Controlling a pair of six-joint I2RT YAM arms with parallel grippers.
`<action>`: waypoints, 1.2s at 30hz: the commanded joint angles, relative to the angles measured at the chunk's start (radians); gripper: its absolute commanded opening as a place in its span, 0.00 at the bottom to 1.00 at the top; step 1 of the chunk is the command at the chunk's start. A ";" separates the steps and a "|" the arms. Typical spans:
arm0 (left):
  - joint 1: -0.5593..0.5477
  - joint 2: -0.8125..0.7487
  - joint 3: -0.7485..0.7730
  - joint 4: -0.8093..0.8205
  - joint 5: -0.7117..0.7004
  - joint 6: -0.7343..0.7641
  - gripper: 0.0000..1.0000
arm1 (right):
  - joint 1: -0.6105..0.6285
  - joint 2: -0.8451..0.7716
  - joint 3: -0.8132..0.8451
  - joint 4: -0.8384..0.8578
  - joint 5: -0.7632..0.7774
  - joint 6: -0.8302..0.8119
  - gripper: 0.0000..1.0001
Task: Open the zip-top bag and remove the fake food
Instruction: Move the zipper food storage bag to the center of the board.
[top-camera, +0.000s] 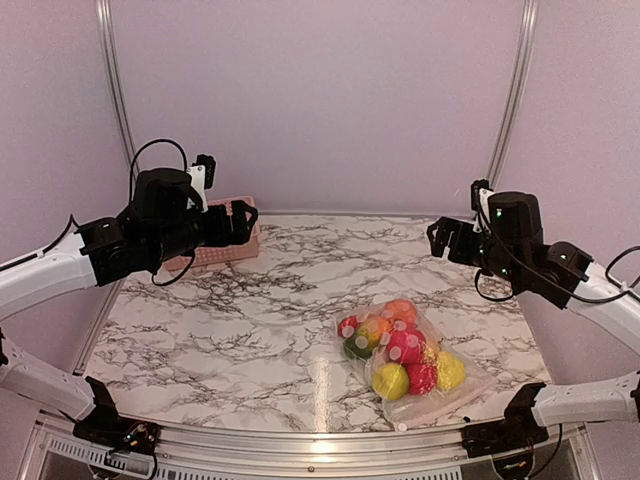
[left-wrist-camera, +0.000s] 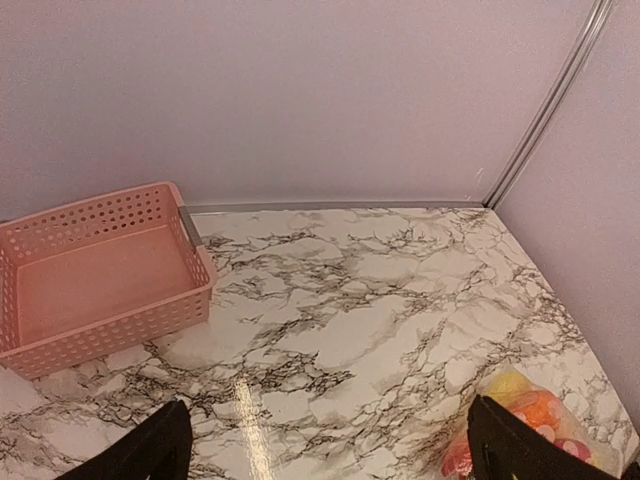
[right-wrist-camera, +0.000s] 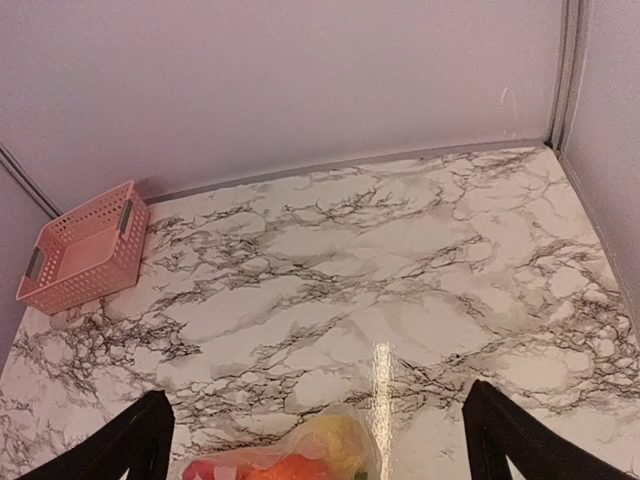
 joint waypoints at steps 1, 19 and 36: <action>0.007 0.020 -0.018 0.008 0.041 -0.008 0.99 | 0.010 0.034 -0.015 -0.102 -0.041 0.025 0.99; -0.113 0.142 -0.142 0.085 0.232 -0.155 0.99 | 0.277 0.030 -0.293 -0.078 -0.147 0.237 0.99; -0.136 0.159 -0.148 0.030 0.185 -0.152 0.99 | 0.435 -0.094 -0.286 -0.412 -0.268 0.384 0.99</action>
